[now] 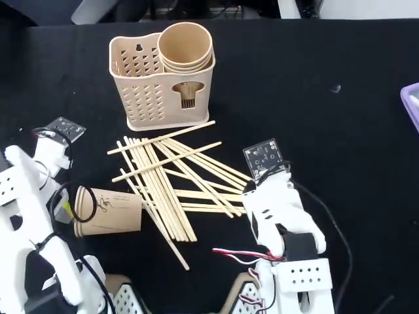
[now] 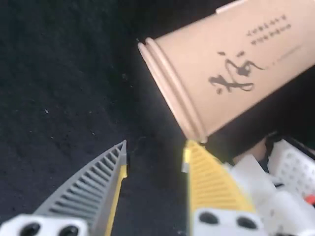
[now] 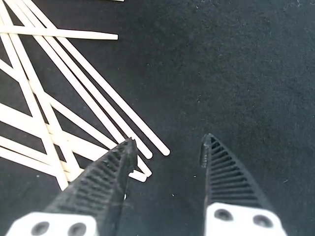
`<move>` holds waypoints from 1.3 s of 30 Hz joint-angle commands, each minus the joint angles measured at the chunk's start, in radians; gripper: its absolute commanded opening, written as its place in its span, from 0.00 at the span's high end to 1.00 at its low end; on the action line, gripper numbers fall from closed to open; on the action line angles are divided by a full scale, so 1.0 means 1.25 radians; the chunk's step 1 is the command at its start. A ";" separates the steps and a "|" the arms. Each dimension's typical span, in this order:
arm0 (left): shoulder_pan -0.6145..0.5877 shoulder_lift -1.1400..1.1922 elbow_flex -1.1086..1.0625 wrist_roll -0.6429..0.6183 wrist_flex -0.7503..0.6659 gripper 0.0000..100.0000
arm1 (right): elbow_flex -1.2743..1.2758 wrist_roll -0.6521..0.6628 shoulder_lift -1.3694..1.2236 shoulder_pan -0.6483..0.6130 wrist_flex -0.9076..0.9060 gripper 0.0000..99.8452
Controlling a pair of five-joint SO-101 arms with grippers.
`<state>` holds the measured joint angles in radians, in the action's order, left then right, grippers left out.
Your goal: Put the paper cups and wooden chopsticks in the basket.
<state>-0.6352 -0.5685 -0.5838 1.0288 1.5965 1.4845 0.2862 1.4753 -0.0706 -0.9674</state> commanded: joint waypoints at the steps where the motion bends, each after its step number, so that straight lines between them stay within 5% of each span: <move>1: 0.050 -0.017 0.069 -0.060 -0.006 0.80 | -0.007 0.001 0.017 -0.007 0.016 0.78; 11: 0.186 -0.010 0.030 -0.211 -0.048 0.80 | -0.013 0.001 0.017 -0.007 0.018 0.78; 24: 0.203 -0.016 -0.094 -0.220 -0.117 0.80 | -0.013 0.001 0.017 -0.009 0.015 0.78; 39: 0.202 -0.017 -0.035 -0.220 0.044 0.97 | -0.012 -0.002 0.017 -0.009 0.015 0.78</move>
<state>-0.3882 -0.5869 -0.6836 0.7587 1.5796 1.4845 0.2862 1.4814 -0.0706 -0.9674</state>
